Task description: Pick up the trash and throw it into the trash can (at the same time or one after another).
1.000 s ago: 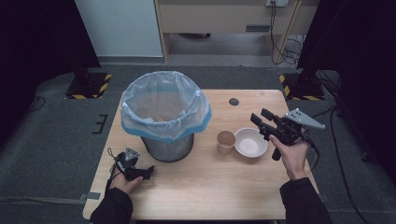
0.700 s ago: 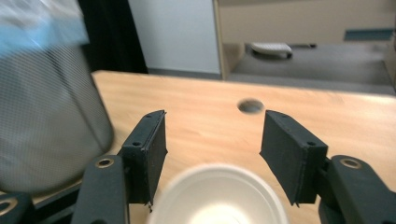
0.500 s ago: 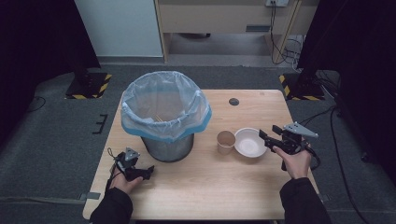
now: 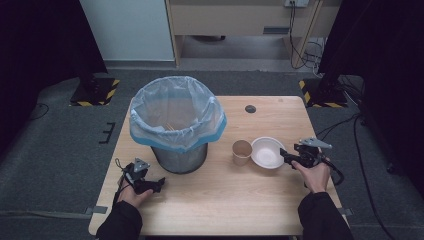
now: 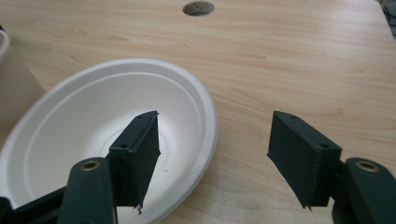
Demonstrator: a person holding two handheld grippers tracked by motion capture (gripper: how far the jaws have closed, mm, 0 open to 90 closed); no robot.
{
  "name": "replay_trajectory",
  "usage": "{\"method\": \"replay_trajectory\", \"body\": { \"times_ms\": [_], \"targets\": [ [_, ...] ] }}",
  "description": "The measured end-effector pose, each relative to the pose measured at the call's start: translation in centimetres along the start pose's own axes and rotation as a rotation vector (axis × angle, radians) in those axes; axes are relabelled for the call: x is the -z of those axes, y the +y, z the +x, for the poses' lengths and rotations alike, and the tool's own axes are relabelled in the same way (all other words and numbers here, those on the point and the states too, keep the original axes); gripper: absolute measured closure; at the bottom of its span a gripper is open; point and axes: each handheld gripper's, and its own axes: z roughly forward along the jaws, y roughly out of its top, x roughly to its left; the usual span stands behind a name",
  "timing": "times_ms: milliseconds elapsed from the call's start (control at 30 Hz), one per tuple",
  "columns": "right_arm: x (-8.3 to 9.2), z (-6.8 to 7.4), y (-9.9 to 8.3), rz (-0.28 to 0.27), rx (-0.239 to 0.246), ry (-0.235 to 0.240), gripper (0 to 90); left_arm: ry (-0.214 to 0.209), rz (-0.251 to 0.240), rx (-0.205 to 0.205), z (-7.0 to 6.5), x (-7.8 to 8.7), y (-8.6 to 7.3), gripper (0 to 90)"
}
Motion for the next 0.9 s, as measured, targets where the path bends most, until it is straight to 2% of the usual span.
{"method": "replay_trajectory", "body": {
  "times_ms": [233, 333, 567, 900],
  "targets": [
    [-0.9, -0.3, -0.4, 0.015, -0.043, 0.009, 34.3, 0.0, 0.0, 0.0, 0.0, 0.0, 0.0, 0.0],
    [-1.2, -0.1, -0.5, 0.03, -0.04, 0.023, 36.8, 0.0, 0.0, 0.0, 0.0, 0.0, 0.0, 0.0],
    [-1.6, 0.3, -0.6, 0.075, -0.023, 0.026, 49.1, 0.0, 0.0, 0.0, 0.0, 0.0, 0.0, 0.0],
    [-1.5, 0.4, -0.7, 0.126, -0.047, -0.001, 64.5, 0.0, 0.0, 0.0, 0.0, 0.0, 0.0, 0.0]
  ]
}}
